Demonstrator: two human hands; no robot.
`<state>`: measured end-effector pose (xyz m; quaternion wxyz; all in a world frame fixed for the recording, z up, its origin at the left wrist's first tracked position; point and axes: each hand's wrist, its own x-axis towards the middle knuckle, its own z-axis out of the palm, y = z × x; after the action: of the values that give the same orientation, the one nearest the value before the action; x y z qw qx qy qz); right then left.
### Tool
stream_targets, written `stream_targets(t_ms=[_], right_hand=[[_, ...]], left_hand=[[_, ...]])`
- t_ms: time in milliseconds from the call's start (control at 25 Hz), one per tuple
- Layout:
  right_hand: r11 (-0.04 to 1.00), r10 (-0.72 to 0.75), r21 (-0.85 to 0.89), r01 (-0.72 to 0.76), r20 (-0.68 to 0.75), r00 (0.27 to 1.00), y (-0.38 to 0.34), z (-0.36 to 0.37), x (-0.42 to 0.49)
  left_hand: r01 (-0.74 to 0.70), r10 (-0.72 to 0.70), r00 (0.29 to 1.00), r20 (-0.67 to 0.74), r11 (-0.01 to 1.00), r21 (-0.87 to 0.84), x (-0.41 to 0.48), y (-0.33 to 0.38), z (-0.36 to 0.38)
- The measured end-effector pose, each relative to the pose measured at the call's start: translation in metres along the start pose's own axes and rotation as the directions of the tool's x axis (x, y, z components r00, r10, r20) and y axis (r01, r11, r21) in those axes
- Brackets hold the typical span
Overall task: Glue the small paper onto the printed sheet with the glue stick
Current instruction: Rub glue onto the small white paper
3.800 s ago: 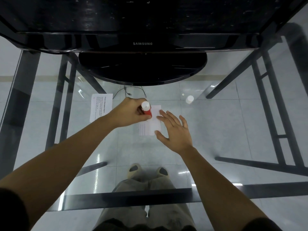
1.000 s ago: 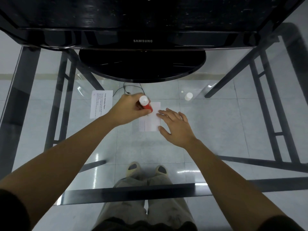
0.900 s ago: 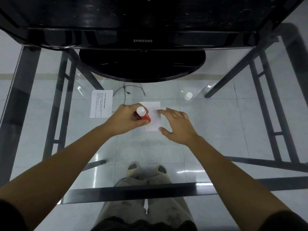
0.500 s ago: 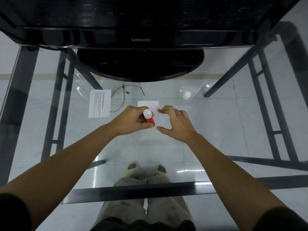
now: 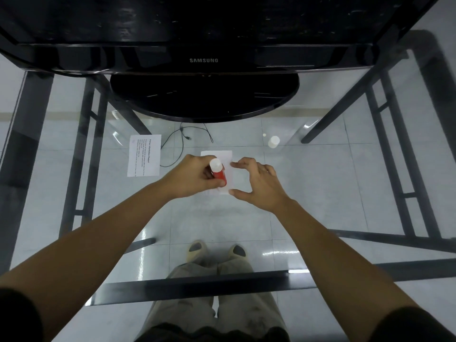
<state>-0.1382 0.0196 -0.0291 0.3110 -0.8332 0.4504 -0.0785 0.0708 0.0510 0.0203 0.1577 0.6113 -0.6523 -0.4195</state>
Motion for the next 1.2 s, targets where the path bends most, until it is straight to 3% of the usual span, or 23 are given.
stream_targets(t_ms=[160,360,520,720,880,1040,1200], right_hand=[[1.000,-0.001,0.000,0.001,0.007,1.000,0.002,0.000,0.000],[1.000,-0.003,0.018,0.003,0.002,1.000,0.002,0.001,0.000],[1.000,-0.017,0.026,0.017,-0.005,1.000,0.002,0.000,0.000],[0.999,0.012,0.038,-0.013,0.011,1.000,0.000,0.000,0.000],[0.999,0.007,0.034,-0.007,0.009,1.000,0.001,0.000,0.000],[0.999,0.014,0.034,-0.014,0.007,1.000,0.001,0.001,0.000],[1.000,0.003,0.023,-0.003,0.002,1.000,0.002,0.001,0.000]], left_hand=[[0.021,-0.025,0.981,-0.195,1.000,-0.020,0.013,0.005,-0.008],[0.041,-0.045,0.998,-0.040,0.995,-0.088,0.007,0.007,0.003],[0.035,-0.046,0.975,-0.218,0.998,-0.053,0.013,0.007,-0.002],[0.031,-0.038,0.996,-0.076,0.995,-0.096,0.006,0.008,0.004],[0.042,-0.057,0.964,-0.259,0.997,-0.064,0.010,0.006,0.001],[0.014,-0.030,0.988,-0.149,0.994,-0.107,0.007,0.010,0.006],[0.057,-0.060,0.956,-0.287,0.998,-0.019,0.015,0.008,0.002]])
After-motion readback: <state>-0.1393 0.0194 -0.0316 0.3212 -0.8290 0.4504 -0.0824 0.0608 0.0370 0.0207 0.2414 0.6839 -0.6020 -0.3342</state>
